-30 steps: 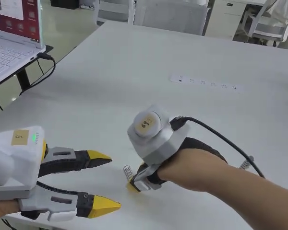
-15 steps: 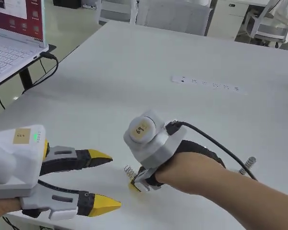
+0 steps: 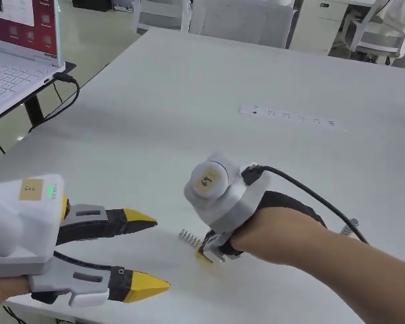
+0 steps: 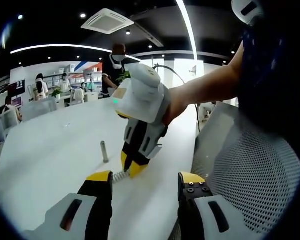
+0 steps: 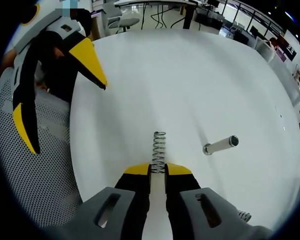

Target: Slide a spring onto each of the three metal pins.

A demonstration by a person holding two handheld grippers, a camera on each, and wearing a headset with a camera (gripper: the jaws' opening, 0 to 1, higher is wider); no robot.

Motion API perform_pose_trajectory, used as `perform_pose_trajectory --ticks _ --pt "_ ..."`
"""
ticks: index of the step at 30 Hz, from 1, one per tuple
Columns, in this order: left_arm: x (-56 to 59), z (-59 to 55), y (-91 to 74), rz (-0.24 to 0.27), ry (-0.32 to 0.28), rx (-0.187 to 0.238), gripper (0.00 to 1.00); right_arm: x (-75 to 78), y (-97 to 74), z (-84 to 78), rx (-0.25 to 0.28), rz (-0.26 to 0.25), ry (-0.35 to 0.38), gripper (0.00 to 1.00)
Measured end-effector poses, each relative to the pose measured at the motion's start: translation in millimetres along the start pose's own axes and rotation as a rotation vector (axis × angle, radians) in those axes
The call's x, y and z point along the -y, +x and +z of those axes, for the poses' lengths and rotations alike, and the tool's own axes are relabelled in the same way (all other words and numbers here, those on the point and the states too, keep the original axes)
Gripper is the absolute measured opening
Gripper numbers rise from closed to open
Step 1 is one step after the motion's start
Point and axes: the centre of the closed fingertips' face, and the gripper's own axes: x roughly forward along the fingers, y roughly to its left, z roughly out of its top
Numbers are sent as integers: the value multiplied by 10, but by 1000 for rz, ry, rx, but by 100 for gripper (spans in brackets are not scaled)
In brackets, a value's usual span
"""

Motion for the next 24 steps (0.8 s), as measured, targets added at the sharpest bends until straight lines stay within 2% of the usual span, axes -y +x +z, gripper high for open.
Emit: perform_pose_trajectory --ticks 5,11,24 --pt "-26 -17 -6 5 -2 -7 47 16 -57 -62 0 12 -15 8" --pt "-50 -31 41 5 3 -21 45 -32 -229 -103 19 41 -42 8" --pt "-25 71 176 -34 32 -31 44 -137 -606 -64 59 81 -93 8"
